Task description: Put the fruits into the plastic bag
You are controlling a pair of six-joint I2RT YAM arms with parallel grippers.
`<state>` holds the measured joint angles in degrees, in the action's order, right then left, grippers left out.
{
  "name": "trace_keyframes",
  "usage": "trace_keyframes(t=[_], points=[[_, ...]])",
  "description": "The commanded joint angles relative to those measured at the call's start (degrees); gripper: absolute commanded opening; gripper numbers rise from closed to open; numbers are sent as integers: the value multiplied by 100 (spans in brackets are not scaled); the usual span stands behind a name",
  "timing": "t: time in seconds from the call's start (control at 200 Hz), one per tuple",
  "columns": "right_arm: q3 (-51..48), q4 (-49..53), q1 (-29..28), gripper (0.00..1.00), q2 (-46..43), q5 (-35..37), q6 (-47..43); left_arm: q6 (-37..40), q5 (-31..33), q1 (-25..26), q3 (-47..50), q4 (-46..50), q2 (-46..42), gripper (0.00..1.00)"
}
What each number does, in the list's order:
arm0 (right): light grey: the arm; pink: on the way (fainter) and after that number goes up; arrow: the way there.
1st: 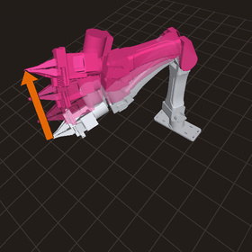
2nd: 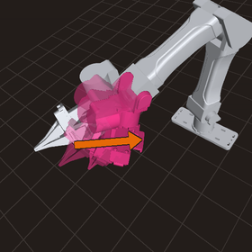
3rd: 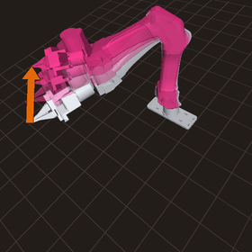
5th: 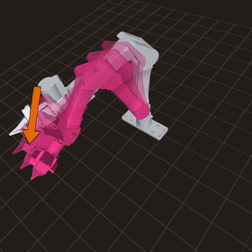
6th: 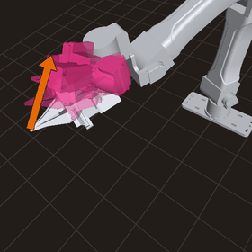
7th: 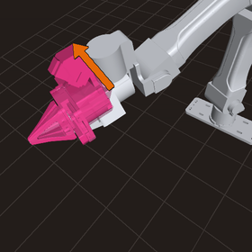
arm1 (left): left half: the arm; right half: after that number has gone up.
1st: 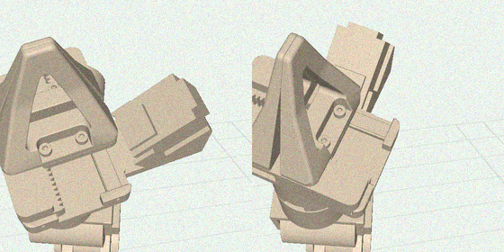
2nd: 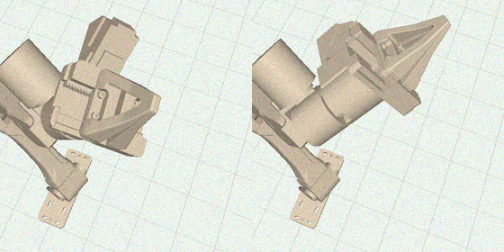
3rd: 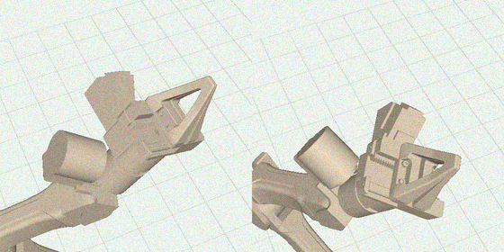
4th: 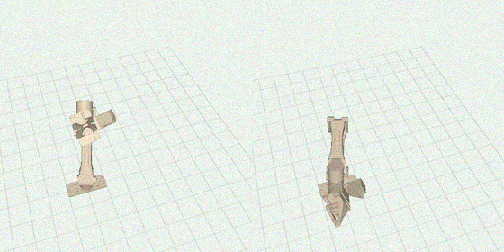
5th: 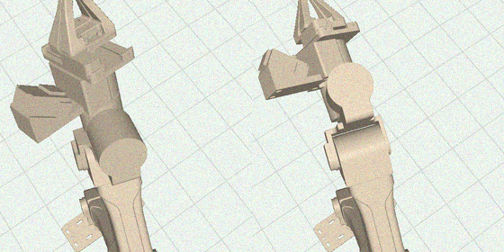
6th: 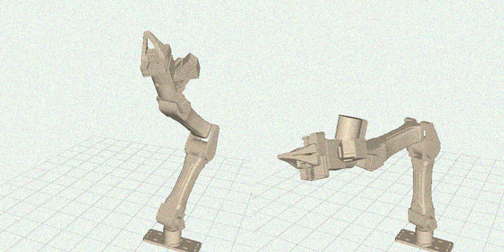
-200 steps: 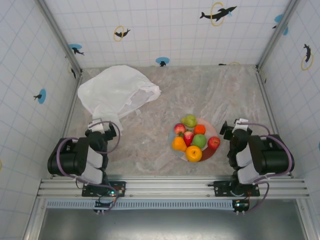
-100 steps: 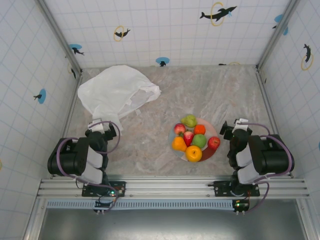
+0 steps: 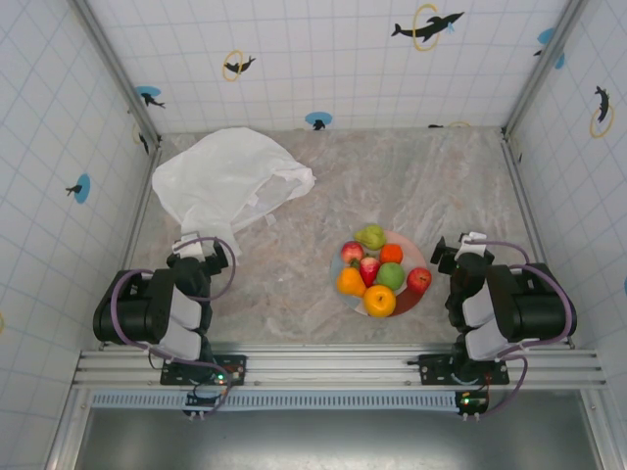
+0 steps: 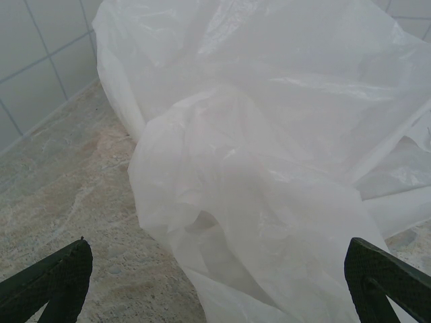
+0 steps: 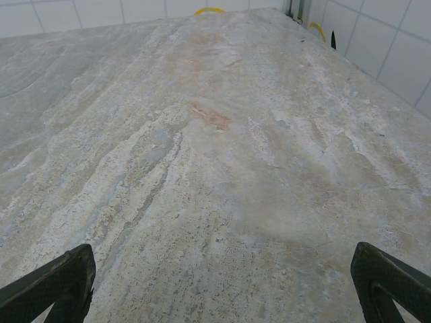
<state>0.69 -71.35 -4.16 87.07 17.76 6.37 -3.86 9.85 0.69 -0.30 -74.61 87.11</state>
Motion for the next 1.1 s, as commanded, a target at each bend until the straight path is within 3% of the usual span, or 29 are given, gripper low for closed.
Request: trace_keyframes(t=[0.0,0.27,0.41,0.606,0.716,0.781,0.911,0.996,1.096], points=[[-194,-271,-23,100,-32,65,-48,-3,-36,-16,90,-27,-25,98],[-208,-290,0,100,-45,78,-33,-1,-45,-20,100,-36,-34,98],[-186,12,-106,100,-455,324,-114,17,-20,-18,85,52,-157,98],[124,1536,-84,100,-1789,981,364,-479,477,-8,-644,2396,-1197,98],[559,2725,101,100,-2616,1318,931,-1101,577,-7,-1007,3466,-1715,98],[1038,3724,250,99,-3037,1435,1409,-1918,655,-7,-1256,4251,-2082,98],[1579,4552,390,100,-3701,520,1521,-3359,180,-5,-1711,5785,-2846,98],[1759,4649,338,99,-3961,-504,1515,-3762,-392,5,-1829,6222,-3233,98],[2230,5113,33,100,-3927,-1117,1527,-3980,-1005,26,-1890,6556,-3524,98]])
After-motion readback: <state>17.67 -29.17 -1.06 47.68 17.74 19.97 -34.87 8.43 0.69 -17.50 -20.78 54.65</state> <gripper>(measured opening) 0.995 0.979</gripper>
